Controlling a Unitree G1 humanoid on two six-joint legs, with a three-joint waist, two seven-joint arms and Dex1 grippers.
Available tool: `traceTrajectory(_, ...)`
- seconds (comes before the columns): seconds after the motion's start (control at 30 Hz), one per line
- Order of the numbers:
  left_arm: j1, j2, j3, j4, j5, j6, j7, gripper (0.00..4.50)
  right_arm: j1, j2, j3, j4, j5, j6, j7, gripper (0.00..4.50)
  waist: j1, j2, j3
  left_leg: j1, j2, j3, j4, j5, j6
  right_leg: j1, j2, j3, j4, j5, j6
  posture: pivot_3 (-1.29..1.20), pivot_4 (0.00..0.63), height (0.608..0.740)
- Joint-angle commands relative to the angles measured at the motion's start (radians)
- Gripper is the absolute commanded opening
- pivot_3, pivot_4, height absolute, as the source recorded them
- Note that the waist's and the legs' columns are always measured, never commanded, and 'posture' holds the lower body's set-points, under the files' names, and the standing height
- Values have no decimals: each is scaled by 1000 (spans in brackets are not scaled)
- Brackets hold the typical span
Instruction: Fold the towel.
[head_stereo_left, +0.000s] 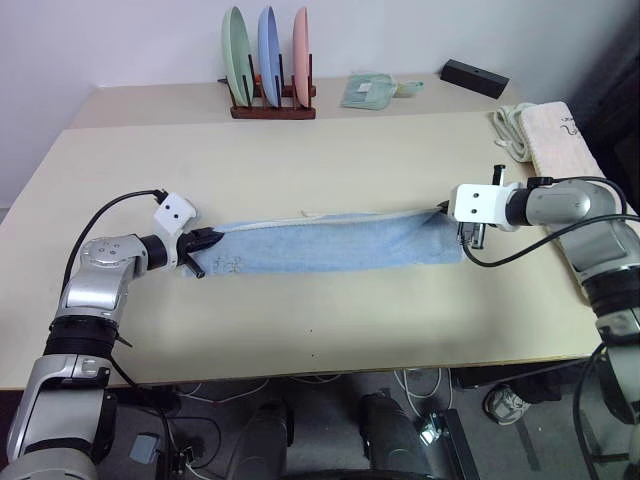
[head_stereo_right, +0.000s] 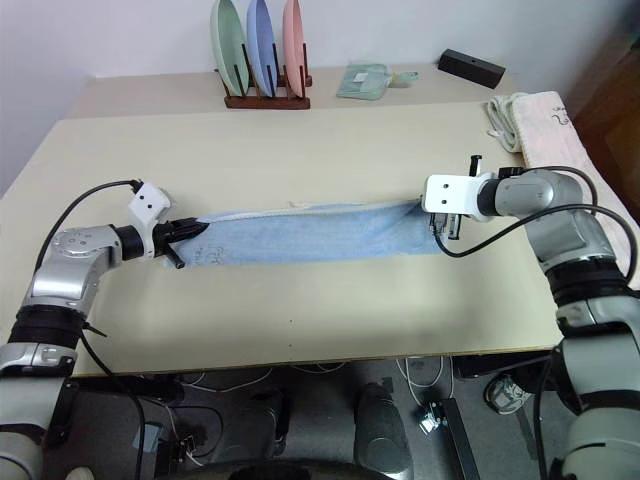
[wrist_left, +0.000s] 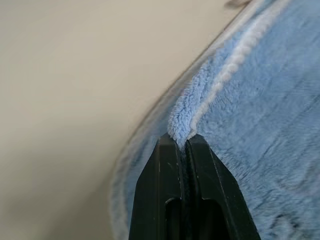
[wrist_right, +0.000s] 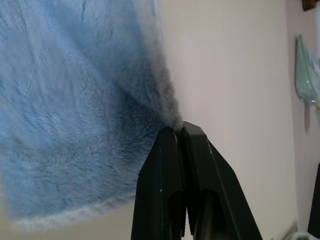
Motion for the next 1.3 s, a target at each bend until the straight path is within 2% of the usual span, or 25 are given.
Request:
traceTrajectory(0.03, -34, 0, 14, 39, 23, -40, 25, 0, -74, 27, 12, 135, -41, -102, -48, 40, -2, 0, 0, 0, 0, 0, 0, 0, 0, 0, 0, 0, 0, 0, 0, 0, 150, 740)
traceTrajectory(0.3, -32, -13, 27, 68, 24, -34, 46, 0, -143, 86, 34, 331, -101, -216, -162, 40, -3, 0, 0, 1, 0, 0, 0, 0, 0, 0, 0, 0, 1, 0, 0, 0, 150, 740)
traceTrajectory(0.33, -29, -14, 32, 64, 18, -24, 47, 0, -149, 90, 29, 344, -106, -221, -187, 279, -4, 0, 0, 1, 0, 0, 0, 0, 0, 0, 0, 0, 1, 0, 0, 0, 150, 740)
traceTrajectory(0.43, -23, -14, 55, 51, -6, 15, 50, 914, -160, 93, 15, 360, -113, -229, -248, 1317, -4, 0, 0, 1, 0, 0, 0, 0, 0, 0, 0, 0, 1, 0, 0, 0, 150, 740)
traceTrajectory(0.6, -1, -12, 91, 20, -2, 17, 117, 3285, -112, 38, -3, 284, -128, -235, -319, 3757, -3, 0, 0, 1, 0, 0, 0, 0, 0, 0, 0, 0, 1, 0, 0, 0, 150, 740)
traceTrajectory(0.63, 3, -17, 118, 3, -17, 22, 144, 3644, -75, 12, -29, 226, -118, -217, -334, 4162, -3, 0, 0, 1, 0, 0, 0, 0, 0, 0, 0, 0, 1, 0, 0, 0, 150, 740)
traceTrajectory(0.67, 7, -23, 146, -17, -38, 38, 163, 3644, -34, -11, -59, 165, -101, -196, -346, 4162, 1, 0, 0, 1, 0, 0, 0, 0, 0, 0, 0, 0, 1, 0, 0, 0, 150, 740)
traceTrajectory(0.77, 30, -41, 224, -103, -103, 85, 211, 3644, 161, -52, -221, -125, 44, 14, -312, 4162, 8, 0, 0, 0, 0, -2, 0, 0, 0, 0, 0, 0, 1, 0, 1, 0, 150, 740)
traceTrajectory(0.83, 39, -55, 268, -146, -139, 123, 245, 3664, 323, -41, -351, -373, 180, 256, -272, 4339, 9, 0, 0, 0, 0, -2, 1, 0, 0, 0, 0, 0, 1, 0, 1, 0, 150, 740)
traceTrajectory(0.9, 44, -68, 295, -174, -151, 129, 282, 3664, 487, 9, -477, -656, 363, 559, -258, 4339, 10, 0, 0, 0, 0, -3, 1, 0, 1, 2, 0, -1, 1, 0, 1, 0, 150, 740)
traceTrajectory(0.97, 45, -83, 297, -212, -155, 121, 300, 3664, 625, 107, -575, -906, 555, 843, -318, 4339, 5, -1, -1, 1, 0, -3, 2, -1, 1, 2, 0, 0, 2, 0, 1, 0, 150, 740)
traceTrajectory(1.03, 58, -87, 256, -267, -138, 97, 278, 3664, 737, 189, -623, -1079, 666, 1028, -376, 4339, 3, 0, -1, 2, 0, -4, 2, -1, 2, 3, 0, -1, 2, 0, 1, 0, 150, 740)
traceTrajectory(1.13, 84, -100, 154, -381, -130, 92, 199, 3664, 828, 347, -669, -1226, 804, 1248, -506, 4339, 7, 0, -1, 2, 0, -4, 2, -1, 2, 3, 0, -1, 2, 0, 0, 0, 150, 740)
traceTrajectory(1.3, 127, -143, -18, -587, -165, 110, 66, 3664, 812, 616, -753, -1269, 932, 1503, -749, 4339, 15, 0, -1, 1, 0, -3, 2, -1, 2, 3, 0, 0, 1, 0, 0, 0, 150, 740)
